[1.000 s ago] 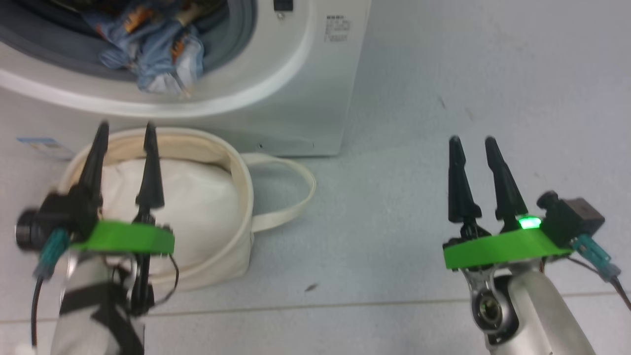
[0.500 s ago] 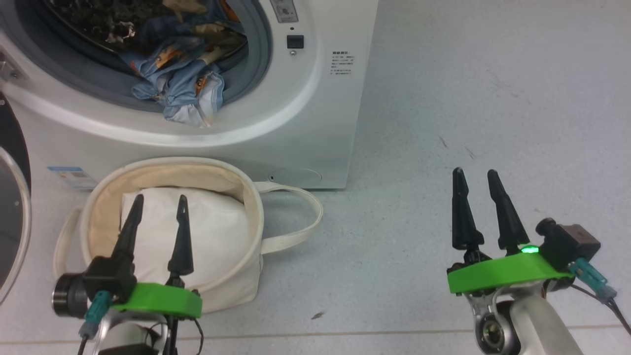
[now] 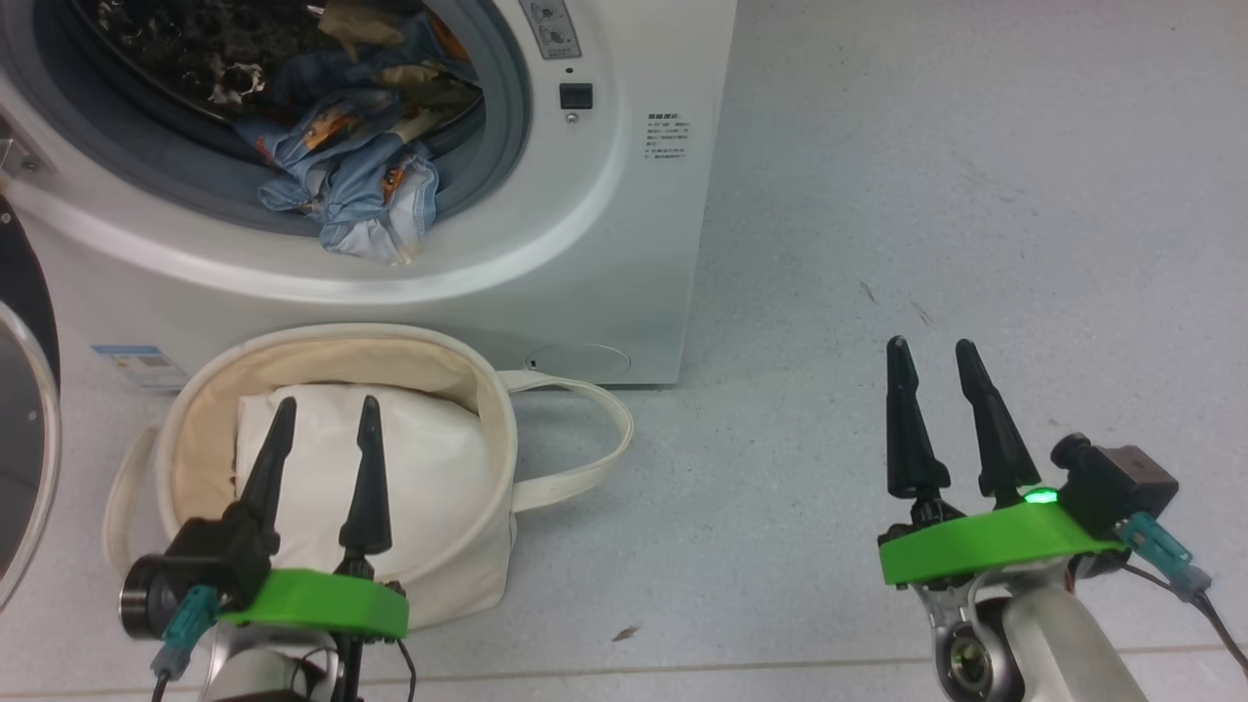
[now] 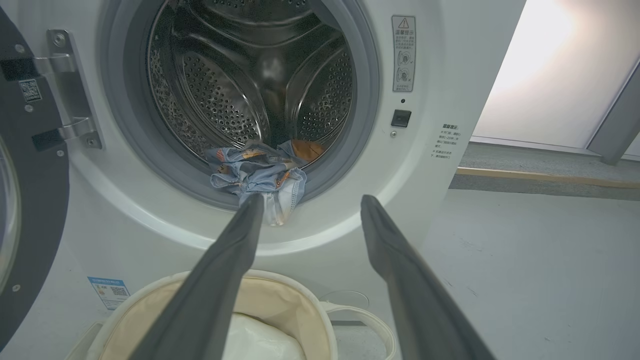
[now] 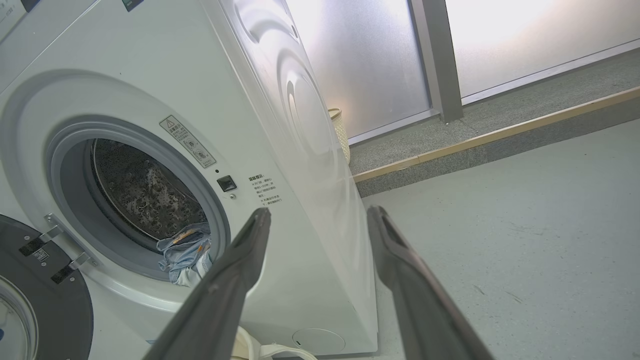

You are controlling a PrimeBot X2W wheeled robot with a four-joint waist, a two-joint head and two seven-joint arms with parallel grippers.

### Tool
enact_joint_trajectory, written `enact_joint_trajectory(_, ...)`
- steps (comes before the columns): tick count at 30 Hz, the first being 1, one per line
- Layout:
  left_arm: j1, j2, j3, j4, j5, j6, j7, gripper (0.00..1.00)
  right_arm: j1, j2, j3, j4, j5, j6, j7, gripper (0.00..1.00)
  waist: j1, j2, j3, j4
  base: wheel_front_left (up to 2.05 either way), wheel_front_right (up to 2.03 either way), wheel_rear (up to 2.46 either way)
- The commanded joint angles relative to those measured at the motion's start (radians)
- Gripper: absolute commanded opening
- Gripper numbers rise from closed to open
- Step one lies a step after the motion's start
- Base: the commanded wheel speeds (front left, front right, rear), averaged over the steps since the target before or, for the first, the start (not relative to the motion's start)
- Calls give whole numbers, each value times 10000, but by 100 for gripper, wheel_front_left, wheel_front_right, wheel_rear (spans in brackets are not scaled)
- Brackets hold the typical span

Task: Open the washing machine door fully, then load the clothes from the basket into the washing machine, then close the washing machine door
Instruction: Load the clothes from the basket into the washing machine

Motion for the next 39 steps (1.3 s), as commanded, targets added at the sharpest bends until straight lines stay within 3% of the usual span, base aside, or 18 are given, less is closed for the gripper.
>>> enact_joint_trajectory(1, -153, 136, 267, -310, -12, 6, -45, 100, 20, 36, 241, -290, -5, 2, -122, 100, 0, -1, 13, -18, 0, 0, 0)
enact_joint_trajectory(13, -319, 136, 220, -241, -11, -49, -45, 100, -66, 36, 223, -351, 4, 2, -122, 100, 0, -1, 313, -148, 0, 0, 0)
enact_joint_trajectory(19, -1112, 135, 345, 303, -215, -427, -46, 100, -280, 36, 190, -456, 58, 2, -122, 100, 0, -1, 948, -194, 0, 0, 0)
enact_joint_trajectory(23, -2681, 260, 677, 1285, -93, -869, -46, 100, -657, 36, 82, -615, -5, 2, -122, 100, 0, -1, 1939, -173, 0, 0, 0)
enact_joint_trajectory(28, -4732, 708, 923, 2893, 193, -948, -46, 100, -1083, 36, -3, -715, -84, 2, -122, 100, 0, -1, 2907, -170, 0, 0, 0)
enact_joint_trajectory(33, -6875, 1323, 840, 4651, 668, -741, -46, 100, -1478, 36, 79, -834, -147, 2, -122, 100, 0, -1, 3765, -237, 0, 0, 0)
enact_joint_trajectory(39, -8723, 1775, 758, 6387, 1027, -188, -46, 100, -1736, 36, -8, -925, -133, 2, -122, 100, 0, -1, 4446, -393, 0, 0, 0)
